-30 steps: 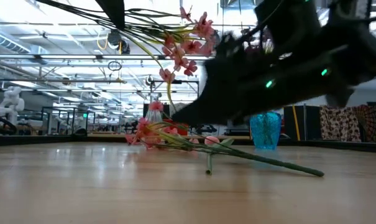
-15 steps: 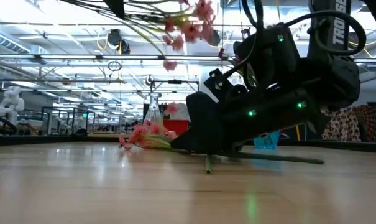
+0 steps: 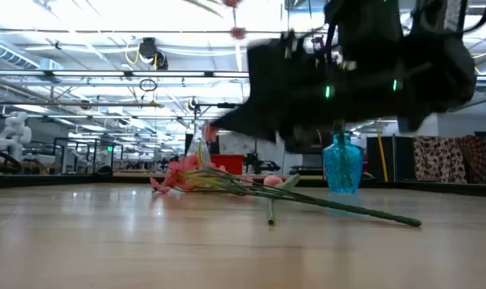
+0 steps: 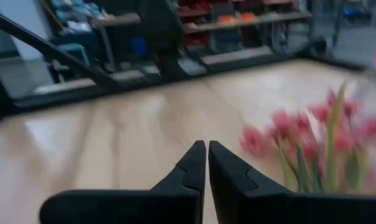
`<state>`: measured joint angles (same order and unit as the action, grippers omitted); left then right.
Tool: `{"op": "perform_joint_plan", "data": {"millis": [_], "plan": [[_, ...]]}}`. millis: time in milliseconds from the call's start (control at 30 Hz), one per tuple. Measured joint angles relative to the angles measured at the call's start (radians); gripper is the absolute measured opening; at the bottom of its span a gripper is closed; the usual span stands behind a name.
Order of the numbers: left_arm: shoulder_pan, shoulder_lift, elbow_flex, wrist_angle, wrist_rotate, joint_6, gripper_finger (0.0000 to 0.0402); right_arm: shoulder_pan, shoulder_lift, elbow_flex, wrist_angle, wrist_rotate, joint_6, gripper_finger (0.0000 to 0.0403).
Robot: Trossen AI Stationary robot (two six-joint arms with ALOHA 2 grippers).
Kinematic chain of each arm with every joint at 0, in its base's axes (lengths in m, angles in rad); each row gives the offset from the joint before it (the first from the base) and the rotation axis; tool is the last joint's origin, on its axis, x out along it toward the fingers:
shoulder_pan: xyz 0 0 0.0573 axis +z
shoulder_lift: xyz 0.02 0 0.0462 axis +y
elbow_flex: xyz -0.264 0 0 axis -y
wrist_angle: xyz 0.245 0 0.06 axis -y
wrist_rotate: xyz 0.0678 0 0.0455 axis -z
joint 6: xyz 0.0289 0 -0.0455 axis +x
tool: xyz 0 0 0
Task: Sort flowers into vase by color
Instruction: Put the left pink flower into the transparent vase
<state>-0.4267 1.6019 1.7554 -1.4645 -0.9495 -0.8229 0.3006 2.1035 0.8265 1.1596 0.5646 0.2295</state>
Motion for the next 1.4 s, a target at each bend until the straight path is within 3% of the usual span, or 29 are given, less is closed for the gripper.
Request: {"op": "perform_joint_plan", "data": {"millis": [200, 467, 667, 800, 1100, 1400], "plan": [[-0.006, 0.0, 0.0, 0.353, 0.06, 0.315, 0.0008, 0.027, -0.139, 0.0, 0.016, -0.1, -0.132, 0.0023], [-0.012, 0.003, -0.009, 0.806, 0.064, 0.673, 0.0008, 0.025, -0.26, 0.001, 0.096, -0.211, -0.241, 0.0052], [-0.01, 0.014, -0.125, 1.2, 0.212, 0.854, 0.0008, 0.006, -0.263, 0.001, 0.157, -0.313, -0.222, 0.01], [-0.01, 0.012, -0.214, 1.413, 0.22, 0.943, 0.0008, 0.008, -0.263, 0.001, 0.169, -0.378, -0.216, 0.0137], [0.003, 0.012, -0.308, 1.597, 0.287, 0.986, 0.0008, 0.008, -0.263, 0.001, 0.177, -0.381, -0.216, 0.0205], [0.0, -0.004, -0.307, 1.596, 0.285, 0.996, 0.0008, 0.009, -0.262, 0.0, 0.156, -0.379, -0.209, 0.0217]]}}
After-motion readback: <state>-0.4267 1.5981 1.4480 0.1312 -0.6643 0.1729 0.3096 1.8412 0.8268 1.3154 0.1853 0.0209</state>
